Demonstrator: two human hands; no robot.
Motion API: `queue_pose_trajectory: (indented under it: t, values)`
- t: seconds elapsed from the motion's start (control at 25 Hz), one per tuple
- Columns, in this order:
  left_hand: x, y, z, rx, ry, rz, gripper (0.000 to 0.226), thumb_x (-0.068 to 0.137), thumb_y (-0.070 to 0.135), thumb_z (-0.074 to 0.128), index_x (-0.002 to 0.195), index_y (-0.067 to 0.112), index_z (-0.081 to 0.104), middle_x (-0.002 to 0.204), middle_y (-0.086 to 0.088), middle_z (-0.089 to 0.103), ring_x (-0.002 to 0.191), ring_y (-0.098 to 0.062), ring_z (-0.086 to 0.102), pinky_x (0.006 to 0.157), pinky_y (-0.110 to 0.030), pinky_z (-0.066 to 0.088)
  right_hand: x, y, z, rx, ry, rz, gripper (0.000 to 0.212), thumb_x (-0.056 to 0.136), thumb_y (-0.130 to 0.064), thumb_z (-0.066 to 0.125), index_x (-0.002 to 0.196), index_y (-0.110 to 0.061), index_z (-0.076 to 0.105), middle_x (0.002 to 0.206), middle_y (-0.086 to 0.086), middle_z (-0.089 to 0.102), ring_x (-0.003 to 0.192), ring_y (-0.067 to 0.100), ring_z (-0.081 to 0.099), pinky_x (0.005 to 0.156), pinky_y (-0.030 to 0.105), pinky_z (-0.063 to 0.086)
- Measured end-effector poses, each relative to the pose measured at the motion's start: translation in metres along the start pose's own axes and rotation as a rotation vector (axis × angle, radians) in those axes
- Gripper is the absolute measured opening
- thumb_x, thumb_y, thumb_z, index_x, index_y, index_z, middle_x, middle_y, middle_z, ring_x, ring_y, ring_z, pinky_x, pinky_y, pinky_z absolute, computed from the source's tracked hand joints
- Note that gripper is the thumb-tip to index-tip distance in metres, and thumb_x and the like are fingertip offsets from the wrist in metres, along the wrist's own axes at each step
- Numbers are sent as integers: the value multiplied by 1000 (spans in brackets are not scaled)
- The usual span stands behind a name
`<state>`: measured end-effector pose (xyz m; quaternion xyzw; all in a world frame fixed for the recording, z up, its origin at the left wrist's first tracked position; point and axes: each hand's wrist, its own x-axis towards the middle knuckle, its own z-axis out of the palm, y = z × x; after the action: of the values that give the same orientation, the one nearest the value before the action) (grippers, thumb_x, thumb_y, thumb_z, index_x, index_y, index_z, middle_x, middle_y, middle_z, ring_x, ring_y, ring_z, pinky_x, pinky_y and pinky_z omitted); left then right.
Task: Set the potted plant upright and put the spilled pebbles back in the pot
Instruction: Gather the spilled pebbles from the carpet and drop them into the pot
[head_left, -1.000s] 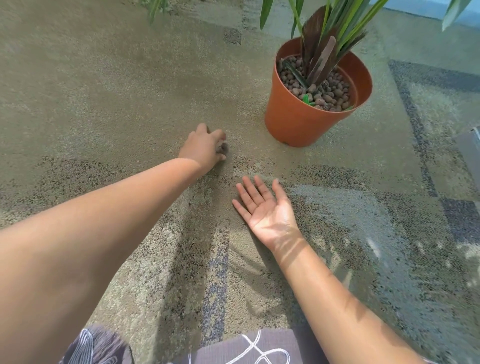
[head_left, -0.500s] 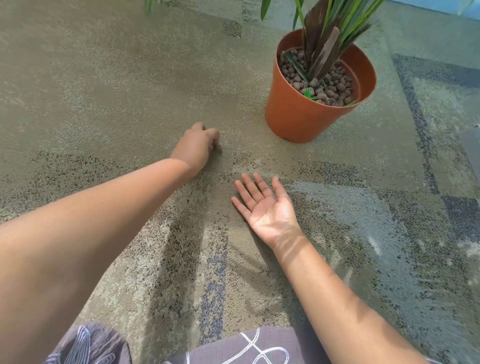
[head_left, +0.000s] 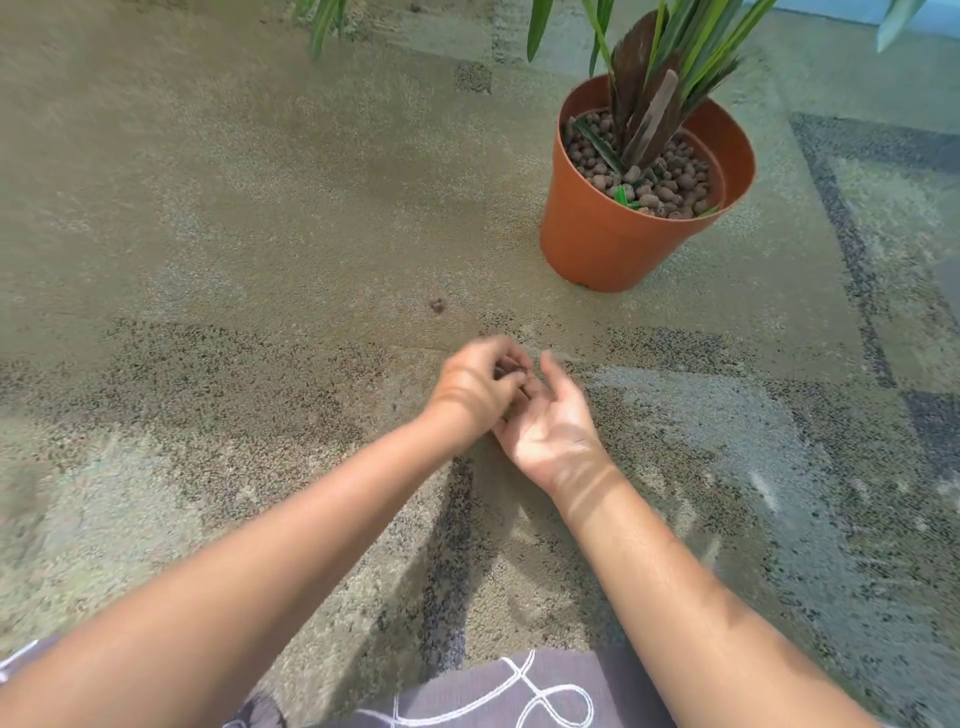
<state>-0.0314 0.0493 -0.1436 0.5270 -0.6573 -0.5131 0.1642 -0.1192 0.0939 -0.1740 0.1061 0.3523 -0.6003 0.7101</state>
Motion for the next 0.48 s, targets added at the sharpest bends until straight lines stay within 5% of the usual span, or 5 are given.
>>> queue_pose_trajectory:
  t: [0.12,0.2,0.32,0.48]
  values:
    - [3,9,-8,384,-58,225,9,87,19,56,94,23,62,96,9,50,91,-9,50,74,-14,38,-4,-2,-2,79,-8,-25,23,94,-24,50,98,-4,61,92,12,63,84,21,62,82,34,53]
    - [15,9,-24,494,56,349,19,90,18,50,105,23,61,106,6,55,102,-11,50,83,-19,37,-3,-4,-2,61,31,-58,22,95,-18,47,91,-2,61,85,14,65,82,23,64,75,39,56]
    - [51,-3,-50,619,214,268,33,91,9,47,121,16,56,125,-4,54,114,-22,50,96,-34,43,-3,-6,3,12,62,-67,21,94,-17,48,93,-3,63,88,14,68,89,25,64,76,41,55]
    - [58,-29,-54,948,189,201,32,88,-5,43,118,4,53,113,-16,57,105,-32,53,83,-39,46,-4,-6,5,-18,86,-48,24,93,-24,51,98,-5,64,92,12,69,93,25,65,85,39,52]
